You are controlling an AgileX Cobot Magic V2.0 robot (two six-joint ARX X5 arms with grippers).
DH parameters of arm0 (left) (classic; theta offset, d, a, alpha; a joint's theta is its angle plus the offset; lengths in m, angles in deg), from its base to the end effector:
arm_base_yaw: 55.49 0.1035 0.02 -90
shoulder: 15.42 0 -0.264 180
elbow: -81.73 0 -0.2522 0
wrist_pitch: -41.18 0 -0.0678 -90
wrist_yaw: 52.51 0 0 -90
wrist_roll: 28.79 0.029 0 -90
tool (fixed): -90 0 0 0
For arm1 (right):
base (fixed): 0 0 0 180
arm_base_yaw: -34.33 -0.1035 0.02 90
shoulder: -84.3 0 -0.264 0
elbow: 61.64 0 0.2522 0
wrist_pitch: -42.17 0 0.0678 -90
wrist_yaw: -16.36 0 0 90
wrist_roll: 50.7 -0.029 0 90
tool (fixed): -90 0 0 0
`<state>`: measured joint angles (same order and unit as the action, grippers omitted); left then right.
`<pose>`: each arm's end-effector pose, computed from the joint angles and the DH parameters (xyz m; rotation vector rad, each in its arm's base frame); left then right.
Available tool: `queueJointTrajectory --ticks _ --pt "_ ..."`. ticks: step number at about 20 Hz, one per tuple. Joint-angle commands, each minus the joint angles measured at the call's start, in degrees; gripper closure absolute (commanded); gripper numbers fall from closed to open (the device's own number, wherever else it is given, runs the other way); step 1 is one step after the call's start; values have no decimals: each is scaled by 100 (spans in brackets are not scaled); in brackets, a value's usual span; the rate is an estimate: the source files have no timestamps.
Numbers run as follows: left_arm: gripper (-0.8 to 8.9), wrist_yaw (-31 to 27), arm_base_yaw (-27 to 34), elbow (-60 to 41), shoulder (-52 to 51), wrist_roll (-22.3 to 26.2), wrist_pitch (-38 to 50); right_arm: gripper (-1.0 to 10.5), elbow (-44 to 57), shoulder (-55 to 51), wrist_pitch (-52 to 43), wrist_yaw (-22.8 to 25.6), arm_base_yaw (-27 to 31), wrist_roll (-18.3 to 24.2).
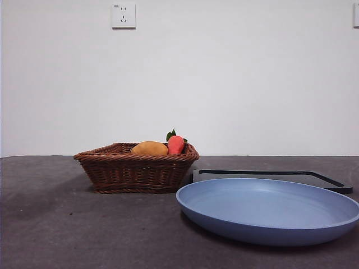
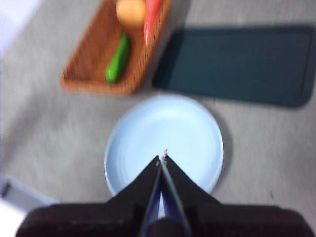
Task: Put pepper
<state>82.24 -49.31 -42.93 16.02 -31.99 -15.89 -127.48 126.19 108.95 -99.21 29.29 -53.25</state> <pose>0.1009 -0.0096 0.2950 -0.3061 0.5512 -0.6397 0.1213 0.0233 0.3183 0.1762 0.7556 0.4925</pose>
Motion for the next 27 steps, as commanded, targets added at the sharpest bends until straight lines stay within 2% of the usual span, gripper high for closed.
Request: queueJointTrajectory --ticks 1,5,6,8,9,14,27 --pt "807 35 -127 356 151 684 -415 941 -256 146 518 22 -35 684" --pt "785 31 -181 496 262 791 -601 899 -260 162 616 35 -35 754" --pt "710 28 -181 496 264 789 -601 836 -260 162 616 39 -35 752" --pt "477 31 -181 496 264 778 -588 662 -260 173 614 39 -35 750" --pt "434 33 -181 496 264 772 -584 620 -260 212 616 39 -35 732" --pt "436 39 -181 496 264 754 -520 623 -260 863 518 39 -35 686" --pt "436 55 -181 496 264 726 -474 643 -260 4271 -844 42 -83 671"
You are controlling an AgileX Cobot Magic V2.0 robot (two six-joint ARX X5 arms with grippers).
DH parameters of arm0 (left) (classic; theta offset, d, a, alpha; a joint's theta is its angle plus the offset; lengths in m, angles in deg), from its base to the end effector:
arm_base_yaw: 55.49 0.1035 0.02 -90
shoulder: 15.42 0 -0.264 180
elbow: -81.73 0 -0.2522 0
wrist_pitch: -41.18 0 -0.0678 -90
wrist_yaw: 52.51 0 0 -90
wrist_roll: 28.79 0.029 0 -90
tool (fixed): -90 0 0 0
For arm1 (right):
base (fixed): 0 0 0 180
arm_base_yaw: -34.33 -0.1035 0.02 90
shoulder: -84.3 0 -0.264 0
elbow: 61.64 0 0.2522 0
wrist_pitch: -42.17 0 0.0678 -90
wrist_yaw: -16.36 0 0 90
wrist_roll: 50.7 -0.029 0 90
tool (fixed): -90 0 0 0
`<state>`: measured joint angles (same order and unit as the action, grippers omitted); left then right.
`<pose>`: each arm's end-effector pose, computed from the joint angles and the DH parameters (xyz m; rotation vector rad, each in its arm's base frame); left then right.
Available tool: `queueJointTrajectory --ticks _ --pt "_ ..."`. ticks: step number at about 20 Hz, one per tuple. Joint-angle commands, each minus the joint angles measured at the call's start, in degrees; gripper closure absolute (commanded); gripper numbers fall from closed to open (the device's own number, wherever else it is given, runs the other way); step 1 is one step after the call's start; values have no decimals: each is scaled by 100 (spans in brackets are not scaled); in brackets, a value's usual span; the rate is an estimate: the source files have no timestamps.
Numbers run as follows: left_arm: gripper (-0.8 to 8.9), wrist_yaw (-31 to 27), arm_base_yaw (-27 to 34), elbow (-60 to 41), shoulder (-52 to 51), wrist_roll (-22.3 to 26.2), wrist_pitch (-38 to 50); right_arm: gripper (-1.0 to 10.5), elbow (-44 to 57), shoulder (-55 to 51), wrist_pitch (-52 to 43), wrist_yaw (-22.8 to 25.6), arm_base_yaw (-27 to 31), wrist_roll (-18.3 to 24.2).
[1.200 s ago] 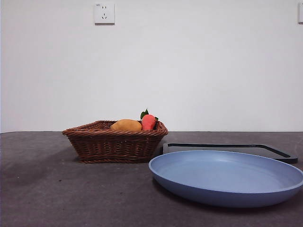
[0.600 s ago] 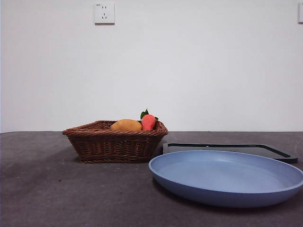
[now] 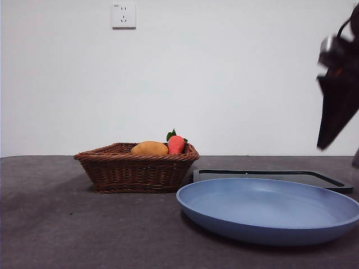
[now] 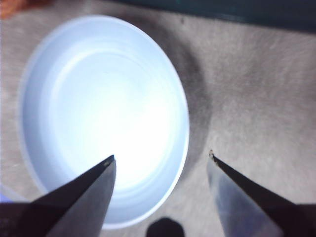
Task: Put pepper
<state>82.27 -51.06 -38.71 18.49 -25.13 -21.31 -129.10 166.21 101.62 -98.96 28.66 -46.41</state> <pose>0.1003 -0.0127 0.3070 -0.2137 0.5737 -0.6972 0.2507 0.0374 0.2116 0.1596 1.2649 0.5102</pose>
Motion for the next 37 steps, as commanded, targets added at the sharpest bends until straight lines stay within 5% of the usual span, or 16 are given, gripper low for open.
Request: queueJointTrajectory --ticks 1,7,19,22,30,37 --pt "436 50 -7 74 17 39 68 654 -98 468 -201 17 -28 -11" --pt "436 50 -7 74 17 39 68 667 -98 1067 -433 17 -61 28" --pt "436 26 -7 74 20 9 72 948 -98 1401 -525 -20 -258 26" --pt "437 -33 -83 96 192 -111 111 941 -98 1388 -509 -15 -264 -70" --pt "437 -1576 -1552 713 1947 -966 1357 941 -98 -236 -151 -22 -98 -444" --pt "437 -3401 -2922 2413 4824 -1016 1609 941 -114 -2280 -11 39 442 -870"
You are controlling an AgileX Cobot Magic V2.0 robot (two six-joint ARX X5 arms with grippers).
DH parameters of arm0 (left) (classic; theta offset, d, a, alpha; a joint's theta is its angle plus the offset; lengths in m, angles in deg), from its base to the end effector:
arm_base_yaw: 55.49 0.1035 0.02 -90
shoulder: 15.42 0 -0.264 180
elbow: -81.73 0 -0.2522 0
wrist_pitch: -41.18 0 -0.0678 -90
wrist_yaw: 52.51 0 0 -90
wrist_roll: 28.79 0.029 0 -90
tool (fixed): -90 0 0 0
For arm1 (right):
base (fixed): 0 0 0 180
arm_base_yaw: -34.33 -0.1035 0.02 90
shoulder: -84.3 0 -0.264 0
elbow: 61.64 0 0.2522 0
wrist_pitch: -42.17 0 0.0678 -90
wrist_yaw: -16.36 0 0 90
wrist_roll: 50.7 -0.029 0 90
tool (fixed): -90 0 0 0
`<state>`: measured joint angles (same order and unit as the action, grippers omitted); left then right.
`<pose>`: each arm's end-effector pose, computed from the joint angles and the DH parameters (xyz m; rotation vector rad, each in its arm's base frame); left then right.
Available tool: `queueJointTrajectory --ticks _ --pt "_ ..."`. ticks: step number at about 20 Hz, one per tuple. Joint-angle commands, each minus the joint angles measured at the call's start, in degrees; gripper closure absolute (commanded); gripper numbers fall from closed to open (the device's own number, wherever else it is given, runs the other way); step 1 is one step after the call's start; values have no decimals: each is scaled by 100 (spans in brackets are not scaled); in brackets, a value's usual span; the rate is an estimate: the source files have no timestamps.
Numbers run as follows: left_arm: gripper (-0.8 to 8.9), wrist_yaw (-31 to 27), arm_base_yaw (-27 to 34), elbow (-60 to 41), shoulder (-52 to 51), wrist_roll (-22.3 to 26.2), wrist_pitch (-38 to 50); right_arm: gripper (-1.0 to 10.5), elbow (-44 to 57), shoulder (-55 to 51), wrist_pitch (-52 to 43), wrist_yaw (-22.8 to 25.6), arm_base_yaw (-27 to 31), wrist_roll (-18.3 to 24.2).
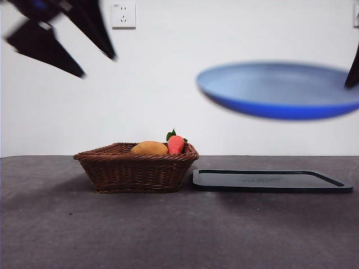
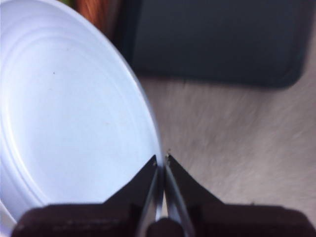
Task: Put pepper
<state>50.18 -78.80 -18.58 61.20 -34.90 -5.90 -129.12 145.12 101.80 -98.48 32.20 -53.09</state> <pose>0.2545 -0.1166 0.3071 -0.0258 0.8076 -0.5543 0.1979 0.0196 0.2881 0.2217 0.9239 0.4176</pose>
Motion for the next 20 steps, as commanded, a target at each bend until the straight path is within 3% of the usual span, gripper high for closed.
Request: queueJointTrajectory --ticks 1,9,20 --pt "437 -330 -245 697 953 -44 61 941 -127 -407 -11 -9 203 -236" --pt "438 -1056 -481 2448 3287 -164 -422 941 -459 -1110 116 -13 592 -271" --pt "440 -1419 -586 2503 4214 -341 -201 941 -459 -1095 116 -35 592 -271"
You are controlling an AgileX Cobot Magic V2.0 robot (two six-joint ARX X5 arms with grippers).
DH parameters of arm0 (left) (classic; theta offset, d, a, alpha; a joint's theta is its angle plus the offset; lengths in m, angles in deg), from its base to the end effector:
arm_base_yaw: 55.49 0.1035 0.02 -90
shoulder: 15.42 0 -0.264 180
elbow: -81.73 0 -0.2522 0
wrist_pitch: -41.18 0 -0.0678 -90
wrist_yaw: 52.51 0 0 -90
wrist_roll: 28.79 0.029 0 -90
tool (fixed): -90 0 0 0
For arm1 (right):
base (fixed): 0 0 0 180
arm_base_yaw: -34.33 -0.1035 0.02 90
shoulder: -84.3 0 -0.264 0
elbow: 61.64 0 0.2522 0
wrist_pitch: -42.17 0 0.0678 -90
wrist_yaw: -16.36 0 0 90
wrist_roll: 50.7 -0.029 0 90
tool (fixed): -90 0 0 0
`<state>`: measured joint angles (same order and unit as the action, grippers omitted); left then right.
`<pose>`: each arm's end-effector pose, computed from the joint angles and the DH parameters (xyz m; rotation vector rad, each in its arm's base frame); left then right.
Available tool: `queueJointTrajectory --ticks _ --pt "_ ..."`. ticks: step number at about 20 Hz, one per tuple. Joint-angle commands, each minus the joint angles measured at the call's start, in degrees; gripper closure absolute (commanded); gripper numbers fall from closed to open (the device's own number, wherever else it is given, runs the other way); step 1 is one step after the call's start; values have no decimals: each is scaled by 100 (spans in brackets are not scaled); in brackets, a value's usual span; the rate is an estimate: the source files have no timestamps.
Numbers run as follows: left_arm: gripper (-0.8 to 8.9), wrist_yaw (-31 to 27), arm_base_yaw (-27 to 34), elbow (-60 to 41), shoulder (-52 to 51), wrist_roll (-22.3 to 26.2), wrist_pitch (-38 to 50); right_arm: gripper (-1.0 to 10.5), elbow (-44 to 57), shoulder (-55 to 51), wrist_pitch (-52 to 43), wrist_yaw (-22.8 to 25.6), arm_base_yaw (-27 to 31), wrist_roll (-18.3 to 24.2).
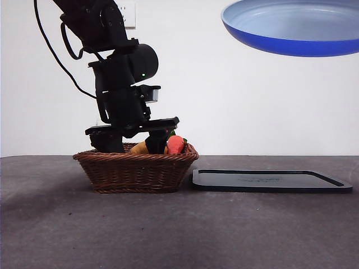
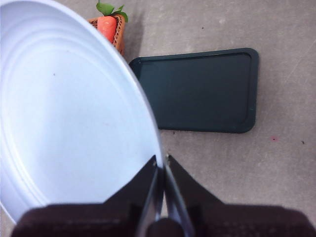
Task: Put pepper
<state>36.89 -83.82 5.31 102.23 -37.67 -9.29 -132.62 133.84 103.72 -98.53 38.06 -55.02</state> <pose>0.3776 -0.2032 0.1886 0.1473 1.1274 -0.3438 0.1559 0.0021 0.3359 0.2456 0.6959 0.3285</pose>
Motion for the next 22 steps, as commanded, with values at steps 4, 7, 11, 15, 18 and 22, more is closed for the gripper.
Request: queueJointTrajectory --ticks 4,7,11,15,18,22 --pt "593 -96 -120 114 111 -120 184 941 -109 33 -76 -31 7 -76" --pt "610 173 -120 114 111 -341 186 941 -109 33 -76 -33 7 -74" --pt "658 214 -120 111 111 -354 52 941 -109 33 -76 -39 7 -74" --pt "720 212 -120 111 111 -354 -44 941 -109 33 -76 -55 7 -76" --pt "729 216 -105 111 61 -356 -61 941 -109 33 -74 -55 7 -79" --pt "729 221 -81 111 -337 -354 -127 941 -109 101 -72 -55 2 -103"
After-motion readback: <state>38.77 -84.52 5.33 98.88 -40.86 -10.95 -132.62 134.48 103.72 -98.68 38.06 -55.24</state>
